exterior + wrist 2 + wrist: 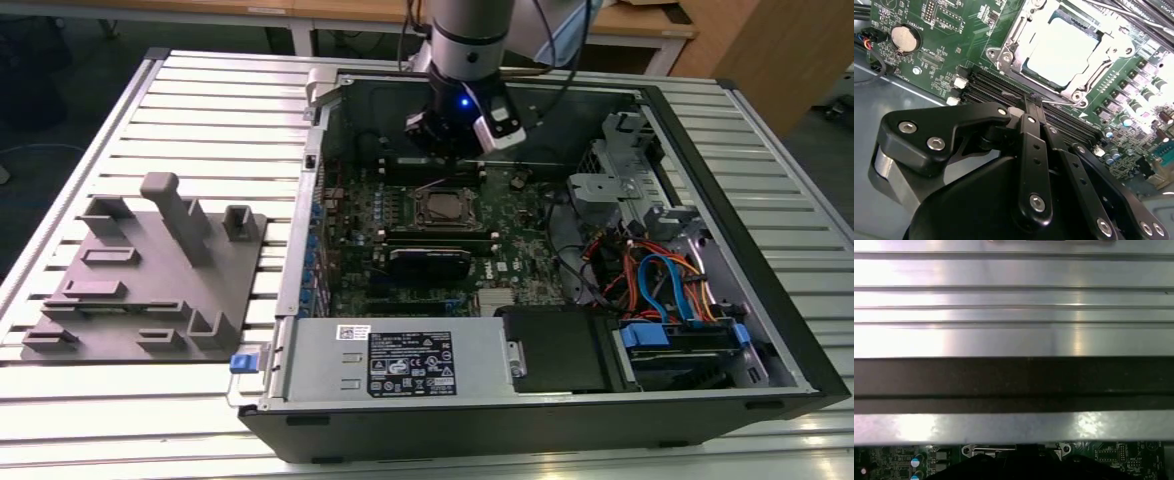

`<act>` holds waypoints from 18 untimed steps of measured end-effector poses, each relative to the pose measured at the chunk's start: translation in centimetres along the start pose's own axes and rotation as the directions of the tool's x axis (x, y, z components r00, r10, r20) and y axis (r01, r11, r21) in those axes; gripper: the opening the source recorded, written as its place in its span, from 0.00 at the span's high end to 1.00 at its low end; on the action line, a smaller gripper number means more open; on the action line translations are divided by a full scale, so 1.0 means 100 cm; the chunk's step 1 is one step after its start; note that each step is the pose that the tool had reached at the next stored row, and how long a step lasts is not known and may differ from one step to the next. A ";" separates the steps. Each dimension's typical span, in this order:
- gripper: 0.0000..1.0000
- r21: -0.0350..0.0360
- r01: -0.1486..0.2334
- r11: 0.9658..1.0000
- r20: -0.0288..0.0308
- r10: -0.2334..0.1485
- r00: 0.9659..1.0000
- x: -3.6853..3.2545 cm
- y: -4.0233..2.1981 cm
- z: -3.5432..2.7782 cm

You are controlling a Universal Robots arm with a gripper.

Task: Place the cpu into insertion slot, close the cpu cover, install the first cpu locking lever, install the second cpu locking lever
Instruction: 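Install the first cpu locking lever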

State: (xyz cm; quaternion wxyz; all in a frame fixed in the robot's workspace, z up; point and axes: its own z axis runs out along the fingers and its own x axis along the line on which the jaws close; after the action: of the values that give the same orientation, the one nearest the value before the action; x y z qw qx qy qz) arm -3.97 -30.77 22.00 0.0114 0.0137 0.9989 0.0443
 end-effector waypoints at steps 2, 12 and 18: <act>0.90 0.000 0.000 1.000 0.000 0.000 1.000 -0.0015 -0.0001 0.0010; 0.90 0.000 0.000 1.000 0.000 0.000 1.000 -0.0074 -0.0006 0.0086; 0.90 0.000 -0.002 1.000 0.000 0.002 1.000 -0.0083 -0.0009 0.0129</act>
State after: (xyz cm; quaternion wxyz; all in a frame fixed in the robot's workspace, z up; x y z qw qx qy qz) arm -3.11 -30.77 20.73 0.0115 0.0146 0.9988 0.0442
